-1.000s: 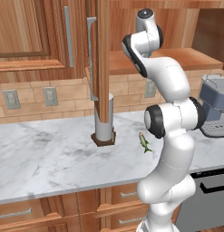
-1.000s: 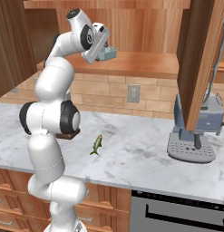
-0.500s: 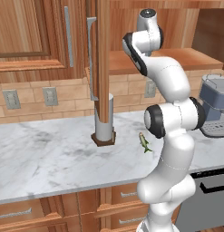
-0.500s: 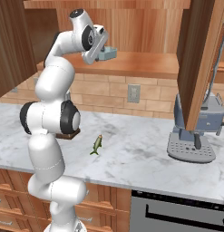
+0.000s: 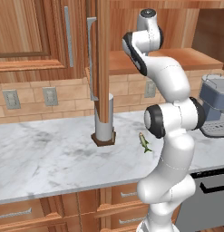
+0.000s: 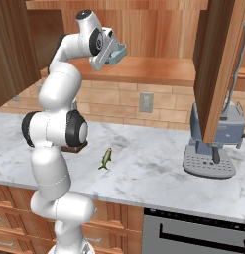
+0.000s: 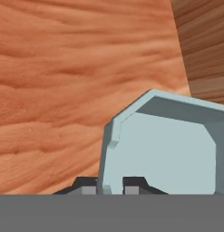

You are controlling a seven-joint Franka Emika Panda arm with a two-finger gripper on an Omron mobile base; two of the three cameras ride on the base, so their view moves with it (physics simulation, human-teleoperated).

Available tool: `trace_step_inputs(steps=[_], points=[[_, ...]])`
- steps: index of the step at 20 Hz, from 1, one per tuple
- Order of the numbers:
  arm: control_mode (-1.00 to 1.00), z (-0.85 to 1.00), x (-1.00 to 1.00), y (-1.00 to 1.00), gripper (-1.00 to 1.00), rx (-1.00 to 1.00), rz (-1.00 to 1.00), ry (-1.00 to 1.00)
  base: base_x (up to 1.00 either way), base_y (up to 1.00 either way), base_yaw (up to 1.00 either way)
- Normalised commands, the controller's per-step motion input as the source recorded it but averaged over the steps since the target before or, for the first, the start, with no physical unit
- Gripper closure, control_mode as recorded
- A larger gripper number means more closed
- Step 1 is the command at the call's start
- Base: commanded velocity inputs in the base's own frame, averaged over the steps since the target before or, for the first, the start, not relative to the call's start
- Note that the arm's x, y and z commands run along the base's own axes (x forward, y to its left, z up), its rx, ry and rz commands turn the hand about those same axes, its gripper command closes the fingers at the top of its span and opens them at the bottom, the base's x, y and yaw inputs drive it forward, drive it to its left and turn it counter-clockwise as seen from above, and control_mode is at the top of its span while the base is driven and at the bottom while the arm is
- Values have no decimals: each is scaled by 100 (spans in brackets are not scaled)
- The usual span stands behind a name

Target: Retrieve the tupperware from the cabinet, then place the raw meat into the tupperware to avoid contamination.

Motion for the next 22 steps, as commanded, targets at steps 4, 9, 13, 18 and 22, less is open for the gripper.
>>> trace_step_inputs(steps=[4, 9, 13, 18, 22], points=[[-100, 0, 0, 4, 100, -1, 0, -2, 0, 0, 0], [-100, 0, -2, 0, 100, -7, -2, -9, 0, 0, 0], [-100, 0, -8, 0, 100, -11, -4, -13, 0, 0, 0], [-100, 0, -9, 0, 100, -8, -3, -12, 0, 0, 0], [-100, 0, -39, 0, 100, -2, -6, -5, 0, 0, 0]])
